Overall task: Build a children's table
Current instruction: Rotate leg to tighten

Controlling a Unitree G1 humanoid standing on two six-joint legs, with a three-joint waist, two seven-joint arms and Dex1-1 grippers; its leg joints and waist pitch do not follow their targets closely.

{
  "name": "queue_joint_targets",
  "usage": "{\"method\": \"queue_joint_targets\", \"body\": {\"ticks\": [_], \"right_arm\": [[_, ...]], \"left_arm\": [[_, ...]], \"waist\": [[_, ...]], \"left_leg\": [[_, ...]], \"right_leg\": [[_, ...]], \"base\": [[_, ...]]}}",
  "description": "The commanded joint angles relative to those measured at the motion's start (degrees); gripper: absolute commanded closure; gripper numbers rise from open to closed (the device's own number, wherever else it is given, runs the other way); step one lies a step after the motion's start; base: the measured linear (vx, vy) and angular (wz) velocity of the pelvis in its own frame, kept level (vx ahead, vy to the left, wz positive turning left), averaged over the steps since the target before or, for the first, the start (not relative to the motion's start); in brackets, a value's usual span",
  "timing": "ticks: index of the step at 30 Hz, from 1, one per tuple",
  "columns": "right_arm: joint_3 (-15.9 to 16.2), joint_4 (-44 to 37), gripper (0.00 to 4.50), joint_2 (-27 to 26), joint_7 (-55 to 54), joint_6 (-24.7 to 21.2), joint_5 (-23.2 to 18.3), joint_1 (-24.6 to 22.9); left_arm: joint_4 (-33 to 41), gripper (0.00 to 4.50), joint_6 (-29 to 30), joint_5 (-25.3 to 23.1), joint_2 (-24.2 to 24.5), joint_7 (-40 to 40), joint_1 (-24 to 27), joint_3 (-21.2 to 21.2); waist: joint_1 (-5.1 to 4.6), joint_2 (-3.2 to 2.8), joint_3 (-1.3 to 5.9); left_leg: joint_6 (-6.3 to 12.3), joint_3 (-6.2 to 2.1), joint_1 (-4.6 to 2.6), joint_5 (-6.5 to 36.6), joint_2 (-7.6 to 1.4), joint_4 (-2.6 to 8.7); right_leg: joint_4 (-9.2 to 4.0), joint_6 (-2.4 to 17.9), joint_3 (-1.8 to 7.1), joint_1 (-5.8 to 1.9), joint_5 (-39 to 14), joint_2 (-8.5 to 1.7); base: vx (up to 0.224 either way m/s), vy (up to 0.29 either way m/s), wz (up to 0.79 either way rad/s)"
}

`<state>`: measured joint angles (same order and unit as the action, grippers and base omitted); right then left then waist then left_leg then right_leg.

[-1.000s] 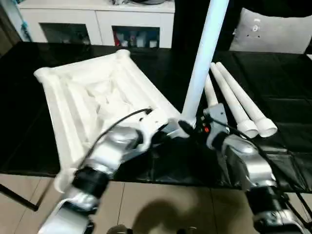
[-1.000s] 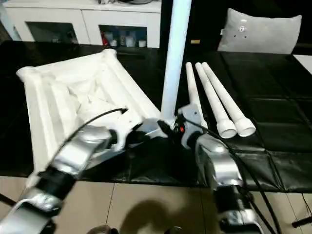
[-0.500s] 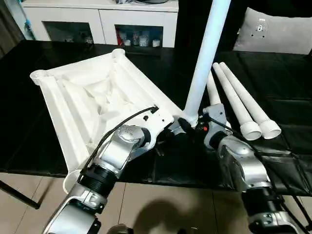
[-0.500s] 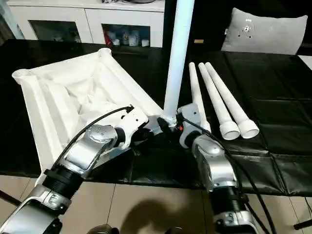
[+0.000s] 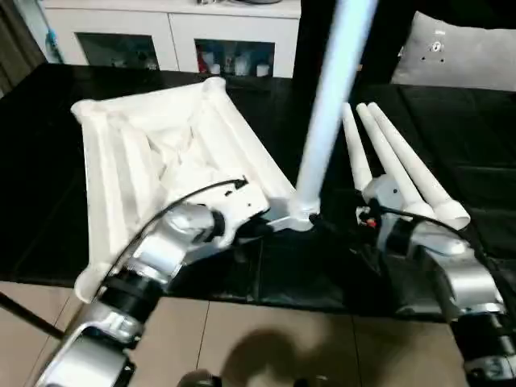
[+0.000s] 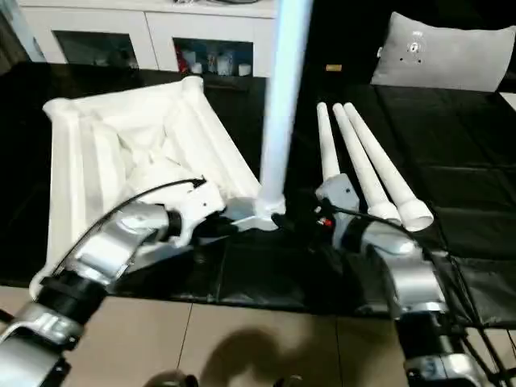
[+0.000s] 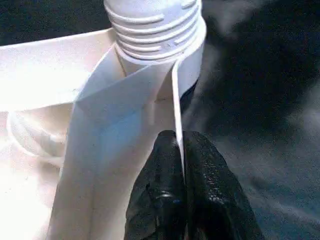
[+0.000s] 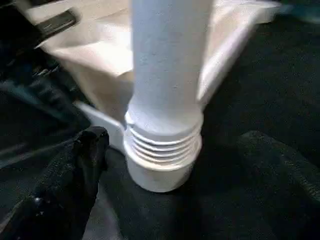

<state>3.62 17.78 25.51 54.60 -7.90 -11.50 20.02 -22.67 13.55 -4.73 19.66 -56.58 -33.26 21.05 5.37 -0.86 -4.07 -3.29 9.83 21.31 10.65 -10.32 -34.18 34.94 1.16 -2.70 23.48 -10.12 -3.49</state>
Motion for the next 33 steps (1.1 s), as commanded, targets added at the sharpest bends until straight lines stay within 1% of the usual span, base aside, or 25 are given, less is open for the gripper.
{"method": "queue_joint_targets", "body": {"ticks": [1, 3, 4, 6, 7, 10, 12, 15, 16, 20, 21, 22, 24, 26, 27, 28, 33], "right_arm": [[1.1, -1.86, 0.07, 1.32, 3.24, 1.09, 0.18, 0.03], [1.84, -1.49, 0.07, 1.92, 4.06, 1.47, 0.35, 0.33], [2.26, -1.36, 0.07, 2.16, 4.69, 1.53, 0.32, 0.41], [3.21, -1.17, 0.07, 2.46, 5.98, 2.21, 0.56, 0.45], [3.35, -1.13, 0.07, 2.48, 6.25, 2.27, 0.59, 0.45], [4.01, -0.73, 0.07, 2.09, 7.76, 2.31, 0.45, 0.61], [4.63, -0.42, 0.42, 1.7, 8.72, 1.99, 0.16, 0.81], [4.9, -0.43, 0.45, 1.59, 9.14, 1.69, -0.13, 0.88], [4.96, -0.37, 0.72, 1.54, 9.21, 1.64, -0.24, 0.94], [5.31, 0.1, 0.9, 1.6, 10.11, 1.38, -0.75, 1.19], [5.31, 0.1, 1.1, 1.6, 10.11, 1.38, -0.75, 1.19], [5.2, 0.31, 1.2, 1.42, 10.48, 1.29, -0.74, 1.29], [5.21, 0.47, 1.28, 1.3, 10.61, 1.24, -0.78, 1.34], [5.31, 0.69, 1.52, 1.1, 10.76, 1.02, -1.04, 1.43], [5.33, 0.75, 1.52, 0.98, 10.83, 0.9, -1.14, 1.46], [5.38, 0.7, 1.68, 0.79, 10.94, 0.61, -1.34, 1.36], [5.76, -0.16, 1.76, -0.02, 10.95, -0.29, -1.72, 0.52]], "left_arm": [[0.39, 4.5, -3.52, -0.19, 1.28, -4.44, -0.31, 1.94], [-0.04, 4.5, -5.39, 0.34, 1.98, -6.3, -0.45, 2.4], [-0.06, 4.5, -5.59, 0.5, 2.37, -7.23, -0.54, 2.67], [-0.03, 4.5, -6.83, 0.64, 3.29, -9.32, -0.71, 3.46], [-0.03, 4.5, -7.07, 0.67, 3.44, -9.72, -0.73, 3.6], [-0.41, 4.5, -8.43, 0.44, 4.04, -11.74, -1.01, 4.32], [-0.96, 4.5, -9.34, 0.3, 3.97, -12.46, -1.23, 4.53], [-1.09, 4.5, -9.63, 0.26, 3.83, -12.84, -1.28, 4.64], [-1.04, 4.5, -9.67, 0.28, 3.76, -13.0, -1.28, 4.67], [-1.21, 4.5, -10.21, 0.52, 3.89, -13.72, -1.4, 4.99], [-1.21, 4.5, -10.21, 0.52, 3.89, -13.72, -1.4, 4.99], [-1.46, 4.5, -10.54, 0.48, 3.85, -13.93, -1.46, 4.94], [-1.5, 4.5, -10.63, 0.43, 3.84, -14.04, -1.4, 4.93], [-1.52, 4.5, -10.76, 0.37, 3.85, -14.18, -1.32, 4.94], [-1.54, 4.5, -10.78, 0.37, 3.86, -14.24, -1.31, 4.95], [-1.52, 4.5, -10.79, 0.35, 3.91, -14.28, -1.22, 4.98], [-1.5, 4.5, -10.6, 0.39, 4.01, -14.33, -0.96, 4.95]], "waist": [[0.21, 0.6, 3.97], [0.46, 0.59, 4.02], [0.46, 0.7, 4.04], [0.62, 0.63, 4.0], [0.72, 0.71, 4.02], [1.04, 0.64, 4.06], [1.16, 0.67, 4.05], [1.13, 0.7, 4.06], [1.12, 0.7, 4.07], [1.18, 0.73, 4.13], [1.15, 0.73, 4.11], [1.17, 0.71, 4.14], [1.17, 0.75, 4.23], [1.21, 0.8, 4.19], [1.2, 0.73, 4.19], [1.18, 0.78, 4.28], [1.19, 0.79, 4.3]], "left_leg": [[4.7, -0.68, -0.4, 9.33, -2.48, 3.81], [4.68, -0.71, -0.46, 9.02, -2.56, 3.79], [4.49, -0.62, -0.5, 9.17, -2.56, 3.81], [4.3, -0.64, -0.54, 9.43, -2.64, 3.86], [4.29, -0.64, -0.56, 9.53, -2.65, 3.86], [4.1, -0.61, -0.6, 9.39, -2.72, 3.87], [4.02, -0.59, -0.58, 9.38, -2.7, 3.87], [3.87, -0.65, -0.53, 9.2, -2.74, 3.91], [3.79, -0.63, -0.53, 9.31, -2.73, 3.9], [3.88, -0.62, -0.55, 9.07, -2.74, 3.86], [3.89, -0.61, -0.51, 9.07, -2.73, 3.86], [3.89, -0.61, -0.54, 8.97, -2.73, 3.85], [3.93, -0.6, -0.52, 8.81, -2.68, 3.8], [3.9, -0.6, -0.45, 8.71, -2.64, 3.8], [3.84, -0.63, -0.48, 8.68, -2.71, 3.83], [3.81, -0.63, -0.52, 8.77, -2.71, 3.82], [3.74, -0.61, -0.47, 8.52, -2.67, 3.79]], "right_leg": [[-4.36, 11.82, 2.39, -3.21, -12.47, -4.48], [-4.3, 12.1, 2.35, -3.14, -12.04, -4.58], [-4.24, 12.17, 2.4, -3.14, -12.02, -4.54], [-4.22, 12.28, 2.4, -3.08, -12.38, -4.57], [-4.26, 12.27, 2.41, -3.09, -12.63, -4.63], [-4.1, 12.34, 2.46, -3.05, -12.21, -4.62], [-4.12, 12.26, 2.47, -3.09, -12.31, -4.68], [-4.07, 12.26, 2.45, -3.12, -12.26, -4.68], [-4.08, 12.27, 2.45, -3.13, -12.39, -4.69], [-4.03, 12.34, 2.44, -3.12, -12.12, -4.69], [-4.03, 12.38, 2.44, -3.14, -12.16, -4.68], [-4.02, 12.36, 2.44, -3.11, -12.11, -4.67], [-3.98, 12.44, 2.41, -3.18, -11.89, -4.68], [-4.03, 12.24, 2.42, -3.24, -12.29, -4.71], [-4.03, 12.26, 2.42, -3.2, -12.3, -4.71], [-3.99, 12.25, 2.38, -3.24, -12.34, -4.67], [-3.96, 12.21, 2.39, -3.24, -12.2, -4.69]], "base": [[0.0, 0.0, 0.0], [0.0, 0.0, 0.0], [0.0, 0.0, 0.0], [0.0, 0.0, 0.0], [0.0, 0.0, 0.0], [0.0, 0.0, 0.0], [0.0, 0.0, 0.0], [0.0, 0.0, 0.0], [0.0, 0.0, 0.0], [0.0, 0.0, 0.0], [0.0, 0.0, 0.0], [0.0, 0.0, 0.0], [0.0, 0.0, 0.0], [0.0, 0.0, 0.0], [0.0, 0.0, 0.0], [0.0, 0.0, 0.0], [0.0, 0.0, 0.0]]}}
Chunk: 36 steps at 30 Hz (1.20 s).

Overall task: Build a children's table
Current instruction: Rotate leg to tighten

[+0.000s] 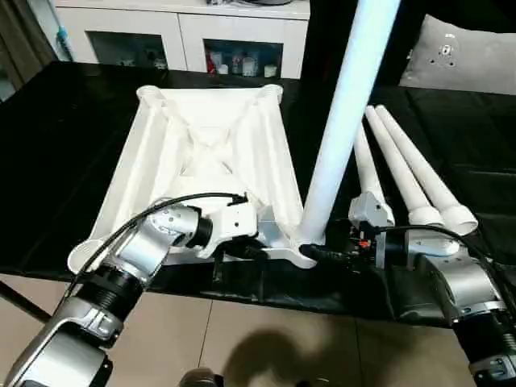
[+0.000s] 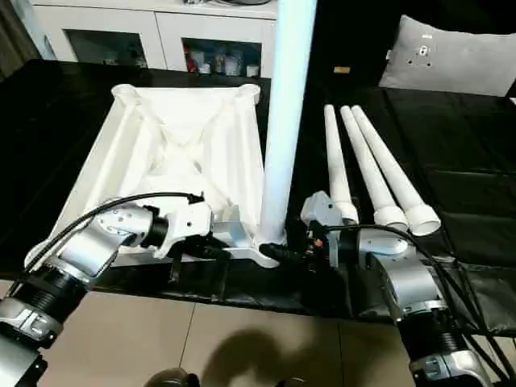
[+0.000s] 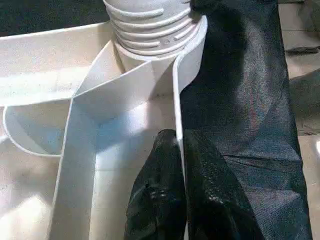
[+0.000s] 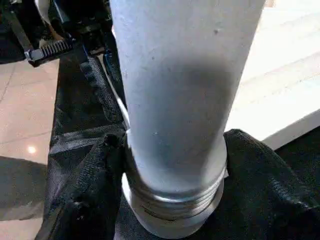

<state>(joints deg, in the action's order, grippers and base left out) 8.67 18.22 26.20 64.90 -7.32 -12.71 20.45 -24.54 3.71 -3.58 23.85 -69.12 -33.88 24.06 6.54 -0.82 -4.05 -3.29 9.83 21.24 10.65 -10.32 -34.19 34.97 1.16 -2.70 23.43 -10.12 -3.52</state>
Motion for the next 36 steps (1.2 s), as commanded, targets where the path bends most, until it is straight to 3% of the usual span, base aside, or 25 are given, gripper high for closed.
{"method": "queue_joint_targets", "body": {"ticks": [1, 5, 8, 10, 12, 13, 14, 17, 19, 22, 23, 27, 28, 30, 36], "right_arm": [[0.63, -1.1, 1.77, -1.0, 0.52, -1.24, -0.89, -0.24], [0.13, -4.24, 1.78, -3.99, -3.85, -5.24, -2.23, -1.95], [-0.5, -3.26, 1.78, -7.06, -11.85, -6.52, 0.16, -1.55], [-1.59, -0.77, 1.78, -10.45, -20.12, -7.23, 2.72, -0.28], [-2.05, 0.27, 1.78, -12.41, -23.7, -7.58, 3.48, 0.36], [-2.59, 0.81, 1.78, -13.67, -26.33, -8.33, 3.97, 0.78], [-3.0, 1.24, 1.78, -14.58, -28.74, -8.88, 4.63, 1.1], [-4.79, 2.63, 1.8, -17.63, -37.37, -10.86, 6.43, 2.21], [-4.35, 3.1, 1.8, -17.92, -38.92, -10.42, 7.59, 2.5], [-4.08, 2.81, 1.8, -18.38, -39.79, -9.25, 8.31, 2.29], [-4.36, 2.46, 1.24, -18.63, -39.02, -9.08, 7.57, 2.08], [-4.82, 1.33, 1.07, -18.3, -38.22, -8.65, 7.33, 1.25], [-4.98, 1.28, 0.78, -18.18, -38.35, -8.5, 7.43, 1.23], [-4.82, 1.08, 0.66, -17.13, -37.72, -8.37, 7.59, 1.37], [-5.07, -0.62, 0.2, -13.85, -32.13, -7.13, 5.95, 1.09]], "left_arm": [[0.5, 4.5, -0.55, -0.66, -0.2, -1.71, -0.18, 1.85], [1.73, 4.5, 3.61, 0.31, -2.25, 1.72, 0.58, 0.23], [2.69, 4.5, 7.83, 0.51, -4.93, 6.71, 1.01, -1.29], [4.03, 4.5, 12.62, 1.25, -8.61, 11.95, 1.34, -2.99], [4.22, 4.5, 15.3, 1.28, -11.15, 15.66, 1.18, -3.98], [3.91, 4.5, 16.34, 0.87, -12.68, 18.23, 0.89, -4.46], [3.59, 4.5, 17.13, 0.32, -13.93, 20.48, 0.65, -4.78], [1.6, 4.5, 18.91, -1.3, -18.8, 28.87, -0.64, -6.28], [0.68, 4.5, 19.24, -1.43, -20.27, 31.38, -1.2, -6.98], [0.19, 4.5, 18.82, -2.92, -20.67, 33.17, -1.66, -6.58], [0.34, 4.5, 18.66, -3.34, -20.44, 33.17, -1.6, -6.4], [1.85, 4.5, 19.1, -4.01, -18.32, 31.64, -0.75, -5.89], [2.01, 4.5, 19.07, -4.07, -17.95, 31.31, -0.64, -5.85], [1.96, 4.5, 18.05, -3.84, -16.85, 30.18, -0.63, -5.68], [0.9, 4.5, 14.6, -3.53, -13.62, 25.6, -0.52, -5.06]], "waist": [[0.02, 0.71, 4.35], [0.06, 0.58, 4.22], [-0.36, 0.52, 4.0], [-0.98, 0.52, 3.78], [-1.58, 0.61, 3.83], [-1.76, 0.61, 3.82], [-1.87, 1.01, 3.83], [-1.92, 0.92, 3.83], [-1.57, 0.7, 4.04], [-1.34, 0.66, 4.13], [-1.36, 0.56, 4.14], [-1.38, 0.48, 3.93], [-1.41, 0.45, 3.94], [-1.55, 0.6, 3.79], [-1.49, 0.58, 3.86]], "left_leg": [[3.68, -0.59, -0.45, 8.51, -2.66, 3.77], [3.25, -0.65, -0.5, 9.1, -2.73, 3.92], [1.64, -0.73, -0.72, 11.39, -2.58, 4.2], [0.41, -0.9, -0.78, 13.36, -2.39, 4.37], [0.19, -1.07, -0.43, 13.4, -2.29, 4.47], [0.43, -0.95, -0.5, 13.28, -2.23, 4.32], [0.62, -0.81, -0.53, 13.01, -2.14, 4.2], [1.2, -0.75, -0.59, 11.61, -1.96, 4.09], [1.71, -0.76, -0.4, 9.72, -2.03, 4.01], [2.51, -0.71, -0.3, 8.56, -2.09, 3.95], [2.82, -0.68, -0.28, 8.4, -2.07, 3.93], [2.76, -0.78, -0.38, 10.59, -2.16, 4.18], [2.51, -0.8, -0.37, 10.82, -2.21, 4.22], [2.34, -0.81, -0.37, 11.45, -2.19, 4.34], [2.73, -0.79, -0.25, 10.63, -2.17, 4.25]], "right_leg": [[-4.01, 12.18, 2.4, -3.19, -12.21, -4.66], [-4.13, 11.97, 2.4, -3.12, -13.35, -4.65], [-4.54, 11.35, 2.38, -2.99, -17.32, -4.69], [-5.15, 9.74, 2.29, -2.87, -22.66, -4.79], [-5.18, 8.89, 2.21, -3.19, -23.71, -4.76], [-5.41, 8.61, 2.27, -2.9, -23.9, -4.66], [-5.5, 8.54, 2.32, -2.85, -23.74, -4.61], [-5.56, 8.34, 2.36, -2.75, -23.07, -4.41], [-5.22, 8.35, 2.46, -2.86, -19.46, -4.34], [-4.81, 9.31, 2.51, -2.9, -14.73, -4.3], [-4.74, 9.65, 2.51, -2.95, -13.72, -4.28], [-5.09, 9.28, 2.42, -2.96, -16.88, -4.47], [-5.13, 9.03, 2.47, -2.94, -17.38, -4.5], [-5.22, 8.76, 2.44, -2.86, -17.93, -4.38], [-5.08, 8.71, 2.52, -2.99, -16.81, -4.48]], "base": [[0.0, 0.0, 0.0], [0.0, 0.0, 0.0], [0.0, 0.0, 0.0], [0.0, 0.0, 0.0], [0.0, 0.0, 0.0], [0.0, 0.0, 0.0], [0.0, 0.0, 0.0], [0.0, 0.0, 0.0], [0.0, 0.0, 0.0], [0.0, 0.0, 0.0], [0.0, 0.0, 0.0], [0.0, 0.0, 0.0], [0.0, 0.0, 0.0], [0.0, 0.0, 0.0], [0.0, 0.0, 0.0]]}}
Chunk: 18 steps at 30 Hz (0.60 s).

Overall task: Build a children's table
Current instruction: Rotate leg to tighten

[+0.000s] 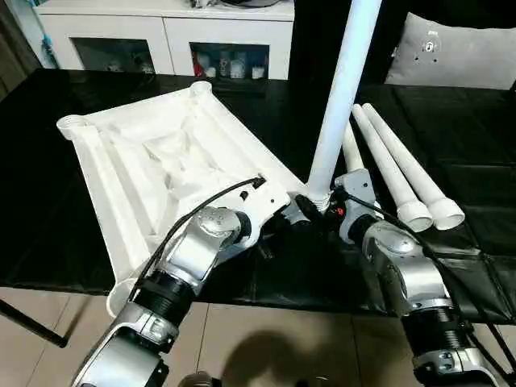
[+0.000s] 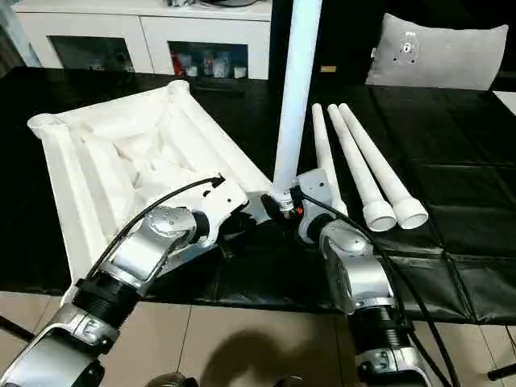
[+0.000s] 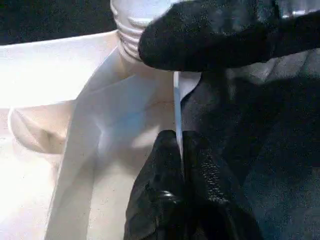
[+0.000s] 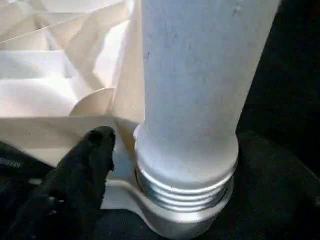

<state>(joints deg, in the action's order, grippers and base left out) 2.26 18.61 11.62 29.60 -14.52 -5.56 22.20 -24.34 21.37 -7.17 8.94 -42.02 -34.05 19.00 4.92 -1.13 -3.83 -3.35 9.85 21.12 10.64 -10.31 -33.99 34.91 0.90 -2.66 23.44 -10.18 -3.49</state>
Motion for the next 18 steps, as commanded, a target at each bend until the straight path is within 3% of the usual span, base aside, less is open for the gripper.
{"method": "queue_joint_targets", "body": {"ticks": [1, 8, 12, 18], "right_arm": [[1.6, -1.38, 0.1, 1.82, 5.2, 0.31, -1.46, -0.83], [2.15, -1.58, 0.1, 8.71, 15.97, 3.89, -2.34, -1.17], [2.28, -1.35, 0.1, 11.26, 19.77, 5.44, -2.89, -0.9], [5.53, -2.07, 0.1, 13.84, 26.81, 7.47, -2.82, -1.34]], "left_arm": [[0.28, 4.5, -4.43, 0.18, 2.21, -2.65, -0.35, 0.23], [-2.14, 4.5, -10.5, 1.17, 8.25, -12.04, -0.76, 1.64], [-2.27, 4.5, -14.04, 1.32, 10.94, -17.08, -0.82, 2.94], [-2.47, 4.5, -18.85, 2.14, 12.97, -23.34, -0.66, 4.54]], "waist": [[0.14, 0.82, 3.7], [0.32, 0.82, 3.89], [0.37, 1.07, 3.9], [0.58, 1.02, 3.84]], "left_leg": [[3.08, -0.79, -0.14, 10.18, -2.22, 3.99], [4.22, -0.68, 0.03, 7.95, -2.37, 3.73], [4.7, -0.58, -0.04, 7.98, -2.47, 3.66], [4.51, -0.57, -0.17, 8.65, -2.64, 3.73]], "right_leg": [[-4.93, 9.24, 2.48, -2.98, -15.44, -4.42], [-4.14, 11.45, 2.44, -3.02, -9.55, -4.4], [-4.04, 12.29, 2.45, -3.1, -9.68, -4.55], [-4.05, 12.41, 2.42, -2.97, -10.92, -4.54]], "base": [[0.0, 0.0, 0.0], [0.0, 0.0, 0.0], [0.0, 0.0, 0.0], [0.0, 0.0, 0.0]]}}
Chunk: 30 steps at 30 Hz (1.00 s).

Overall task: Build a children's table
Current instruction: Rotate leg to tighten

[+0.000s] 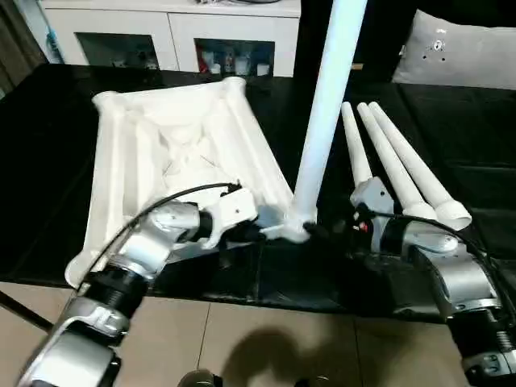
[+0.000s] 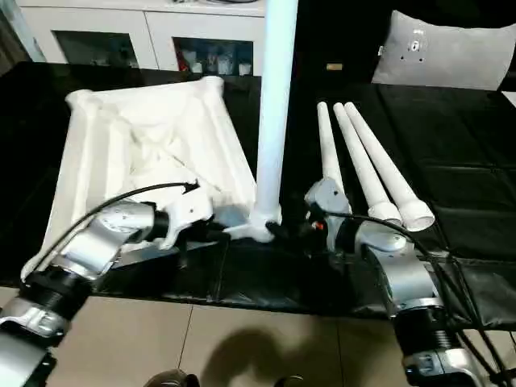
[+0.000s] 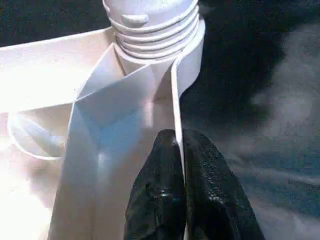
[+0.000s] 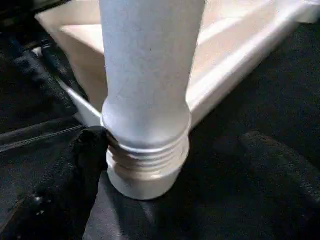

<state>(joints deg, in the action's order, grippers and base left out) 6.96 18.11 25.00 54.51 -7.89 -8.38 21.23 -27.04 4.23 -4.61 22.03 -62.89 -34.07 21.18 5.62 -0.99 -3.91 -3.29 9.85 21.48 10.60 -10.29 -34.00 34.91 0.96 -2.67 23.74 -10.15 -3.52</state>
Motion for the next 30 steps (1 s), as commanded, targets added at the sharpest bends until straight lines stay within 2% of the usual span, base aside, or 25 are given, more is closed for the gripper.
{"method": "queue_joint_targets", "body": {"ticks": [1, 4, 10, 12, 15, 19, 22, 24, 30], "right_arm": [[1.36, -1.79, 0.1, 0.77, 2.97, 0.84, -0.05, -0.51], [2.7, -1.21, 0.1, 1.02, 4.73, 2.41, 0.58, -0.33], [2.98, -0.42, 0.1, 0.37, 5.89, 2.22, -0.46, 0.27], [2.99, -0.34, 0.36, 0.29, 7.04, 1.53, -1.33, 0.38], [3.49, -1.11, 0.49, 1.07, 9.82, -0.84, -2.95, -0.02], [3.39, -1.08, 0.95, 1.36, 10.44, -1.34, -3.22, -0.28], [3.27, -1.43, 1.03, 1.49, 11.02, -1.76, -3.64, -0.68], [3.02, -1.51, 1.38, 1.37, 11.27, -1.97, -4.05, -0.8], [3.14, -2.0, 1.71, 1.14, 11.62, -2.49, -4.43, -1.36]], "left_arm": [[0.37, 4.5, -1.82, -0.34, -0.04, -2.97, -0.67, 2.52], [1.02, 4.5, -3.15, -0.2, 0.65, -5.87, -0.63, 3.63], [1.4, 4.5, -4.72, -0.64, 1.32, -7.95, -0.32, 4.78], [1.26, 4.5, -4.92, -0.63, 1.22, -8.21, -0.32, 4.65], [0.67, 4.5, -5.06, -0.85, 1.46, -8.86, -0.66, 4.81], [0.39, 4.5, -5.25, -0.71, 1.66, -9.15, -0.78, 4.87], [0.86, 4.5, -4.86, -0.48, 1.83, -9.71, -0.48, 4.87], [0.99, 4.5, -4.71, -0.4, 1.91, -10.18, -0.26, 4.8], [1.19, 4.5, -4.27, 0.11, 2.0, -10.61, 0.08, 4.7]], "waist": [[0.05, 1.0, 3.98], [0.4, 1.12, 3.98], [0.65, 1.09, 3.91], [0.68, 1.11, 3.95], [0.74, 1.15, 4.01], [0.79, 1.17, 4.05], [0.77, 1.16, 4.03], [0.79, 1.18, 4.0], [0.82, 1.18, 3.98]], "left_leg": [[4.62, -0.47, -0.52, 8.42, -2.65, 3.65], [4.72, -0.48, -0.5, 8.03, -2.7, 3.65], [4.27, -0.49, -0.6, 8.62, -2.76, 3.74], [4.21, -0.54, -0.62, 8.5, -2.82, 3.76], [4.63, -0.49, -0.53, 8.01, -2.78, 3.64], [4.59, -0.49, -0.5, 7.55, -2.76, 3.6], [4.64, -0.51, -0.51, 7.42, -2.76, 3.61], [4.59, -0.46, -0.51, 7.72, -2.74, 3.59], [4.31, -0.49, -0.55, 8.21, -2.73, 3.64]], "right_leg": [[-3.95, 12.68, 2.48, -3.34, -10.24, -4.55], [-3.88, 12.72, 2.49, -3.33, -10.22, -4.68], [-3.96, 12.29, 2.5, -3.21, -11.73, -4.64], [-3.88, 12.33, 2.5, -3.26, -11.31, -4.64], [-3.74, 12.71, 2.46, -3.34, -10.13, -4.6], [-3.71, 12.85, 2.43, -3.33, -9.87, -4.62], [-3.64, 12.94, 2.41, -3.34, -9.55, -4.58], [-3.73, 12.96, 2.44, -3.36, -9.96, -4.63], [-3.8, 12.69, 2.42, -3.33, -10.91, -4.6]], "base": [[0.0, 0.0, 0.0], [0.0, 0.0, 0.0], [0.0, 0.0, 0.0], [0.0, 0.0, 0.0], [0.0, 0.0, 0.0], [0.0, 0.0, 0.0], [0.0, 0.0, 0.0], [0.0, 0.0, 0.0], [0.0, 0.0, 0.0]]}}
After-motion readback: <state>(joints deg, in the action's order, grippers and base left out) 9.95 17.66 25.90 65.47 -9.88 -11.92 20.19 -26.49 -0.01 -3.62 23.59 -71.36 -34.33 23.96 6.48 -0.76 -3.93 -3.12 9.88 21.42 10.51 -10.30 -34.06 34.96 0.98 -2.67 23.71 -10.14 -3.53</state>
